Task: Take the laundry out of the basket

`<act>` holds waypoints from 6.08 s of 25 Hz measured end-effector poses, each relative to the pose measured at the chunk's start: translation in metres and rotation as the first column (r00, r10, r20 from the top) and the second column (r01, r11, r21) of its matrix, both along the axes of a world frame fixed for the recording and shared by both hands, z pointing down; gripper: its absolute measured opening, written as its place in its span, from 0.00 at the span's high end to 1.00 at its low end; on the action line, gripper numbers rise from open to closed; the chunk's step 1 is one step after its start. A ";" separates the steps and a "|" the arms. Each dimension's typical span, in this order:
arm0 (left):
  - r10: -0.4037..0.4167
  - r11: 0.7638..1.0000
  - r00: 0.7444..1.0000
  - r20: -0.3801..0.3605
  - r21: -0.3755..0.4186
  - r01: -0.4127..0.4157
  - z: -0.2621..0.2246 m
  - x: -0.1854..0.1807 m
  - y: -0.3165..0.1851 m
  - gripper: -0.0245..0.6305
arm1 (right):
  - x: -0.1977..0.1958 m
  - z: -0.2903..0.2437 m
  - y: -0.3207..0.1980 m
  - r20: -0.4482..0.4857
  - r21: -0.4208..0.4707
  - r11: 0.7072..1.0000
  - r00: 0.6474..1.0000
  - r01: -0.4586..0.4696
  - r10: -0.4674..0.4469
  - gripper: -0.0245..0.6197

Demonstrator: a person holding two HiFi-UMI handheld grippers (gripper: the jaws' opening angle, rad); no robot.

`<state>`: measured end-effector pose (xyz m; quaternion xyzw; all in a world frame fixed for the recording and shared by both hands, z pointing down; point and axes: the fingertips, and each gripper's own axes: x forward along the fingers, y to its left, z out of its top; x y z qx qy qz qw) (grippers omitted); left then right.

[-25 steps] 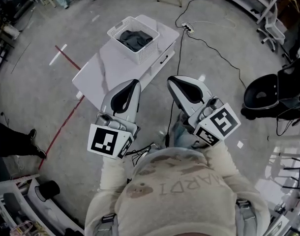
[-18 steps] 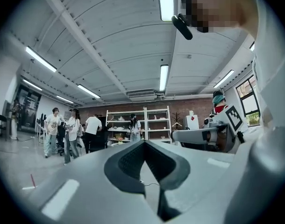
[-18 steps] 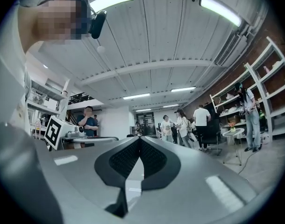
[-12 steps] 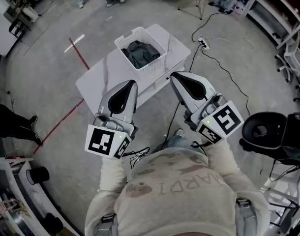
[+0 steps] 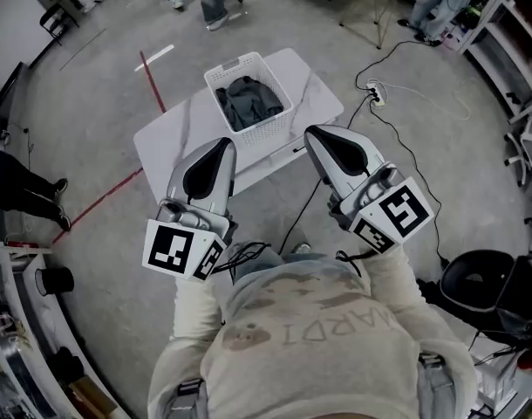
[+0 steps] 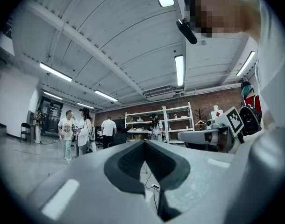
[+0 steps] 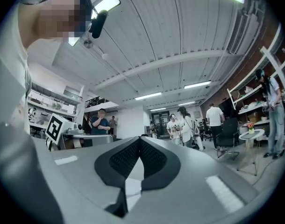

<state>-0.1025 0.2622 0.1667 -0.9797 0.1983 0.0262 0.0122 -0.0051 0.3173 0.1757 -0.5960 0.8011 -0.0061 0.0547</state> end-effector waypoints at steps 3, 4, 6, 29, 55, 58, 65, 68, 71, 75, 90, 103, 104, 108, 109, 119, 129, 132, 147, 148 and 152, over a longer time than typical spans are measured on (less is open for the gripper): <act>-0.024 1.000 1.000 0.019 -0.005 0.024 0.003 0.010 -0.009 0.96 | 0.012 0.007 -0.007 0.016 -0.009 1.000 1.000 0.017 -0.017 0.92; -0.032 0.999 0.999 0.025 -0.006 0.032 0.004 0.013 -0.013 0.96 | 0.016 0.009 -0.010 0.022 -0.013 1.000 1.000 0.021 -0.020 0.92; -0.039 0.999 0.999 0.036 -0.006 0.039 0.006 0.018 -0.021 0.96 | 0.024 0.012 -0.018 0.030 -0.015 1.000 0.999 0.024 -0.023 0.92; -0.052 0.999 0.997 0.057 0.009 0.051 0.014 0.049 -0.227 0.96 | 0.077 0.010 -0.222 -0.001 -0.025 1.000 1.000 -0.007 0.007 0.92; -0.305 0.951 0.952 0.028 -0.043 0.306 0.038 0.044 -0.356 0.96 | 0.091 0.086 -0.420 -0.044 -0.237 0.930 0.953 0.281 -0.299 0.89; -0.356 0.933 0.934 0.030 -0.042 0.358 0.044 0.051 -0.367 0.96 | 0.092 0.114 -0.440 -0.041 -0.298 0.891 0.928 0.342 -0.370 0.87; -0.440 0.894 0.897 0.041 -0.072 0.442 0.064 0.058 -0.390 0.96 | 0.083 0.205 -0.474 -0.047 -0.481 0.754 0.845 0.447 -0.532 0.78; -0.454 0.885 0.889 0.057 -0.087 0.457 0.079 0.056 -0.399 0.96 | 0.077 0.249 -0.481 -0.050 -0.559 0.692 0.815 0.456 -0.578 0.73; -0.466 0.874 0.881 0.079 -0.113 0.473 0.098 0.049 -0.407 0.96 | 0.069 0.294 -0.482 -0.041 -0.633 0.628 0.791 0.453 -0.611 0.67; -0.458 0.877 0.888 0.051 -0.140 0.460 0.119 0.048 -0.423 0.96 | 0.060 0.359 -0.480 -0.039 -0.722 0.545 0.762 0.426 -0.646 0.60; -0.363 0.898 0.924 0.118 -0.221 0.381 0.231 0.046 -0.456 0.96 | 0.043 0.521 -0.453 -0.071 -0.882 0.347 0.639 0.318 -0.766 0.43; -0.280 0.913 0.949 0.142 -0.265 0.309 0.277 0.056 -0.450 0.96 | 0.037 0.614 -0.428 -0.103 -0.962 0.214 0.502 0.170 -0.859 0.29; -0.279 0.913 0.950 0.141 -0.266 0.308 0.279 0.056 -0.450 0.96 | 0.037 0.621 -0.426 -0.106 -0.966 0.206 0.492 0.153 -0.864 0.28; -0.277 0.913 0.951 0.141 -0.271 0.306 0.282 0.051 -0.451 0.96 | 0.034 0.647 -0.425 -0.139 -0.977 0.197 0.451 0.083 -0.881 0.28; -0.276 0.913 0.951 0.141 -0.272 0.305 0.283 0.050 -0.451 0.96 | 0.032 0.651 -0.426 -0.149 -0.977 0.200 0.444 0.069 -0.883 0.28; -0.285 0.905 0.948 0.143 -0.284 0.316 0.291 0.038 -0.443 0.96 | 0.029 0.663 -0.426 -0.245 -0.965 0.261 0.413 -0.019 -0.877 0.36; -0.304 0.905 0.939 0.161 -0.259 0.337 0.288 0.038 -0.451 0.96 | 0.029 0.640 -0.445 -0.258 -0.944 0.324 0.485 0.057 -0.836 0.76; -0.307 0.909 0.939 0.154 -0.243 0.337 0.269 0.040 -0.443 0.96 | 0.030 0.595 -0.446 -0.224 -0.926 0.359 0.601 0.114 -0.767 0.76; -0.314 0.937 0.945 0.085 -0.133 0.324 0.145 0.063 -0.411 0.96 | 0.053 0.358 -0.435 -0.075 -0.722 0.609 0.837 0.329 -0.541 0.76; -0.315 0.938 0.946 0.081 -0.124 0.323 0.137 0.065 -0.410 0.96 | 0.054 0.341 -0.435 -0.063 -0.701 0.627 0.846 0.340 -0.529 0.77; -0.320 0.939 0.945 0.075 -0.111 0.326 0.110 0.072 -0.398 0.96 | 0.061 0.275 -0.428 -0.012 -0.622 0.685 0.871 0.378 -0.491 0.77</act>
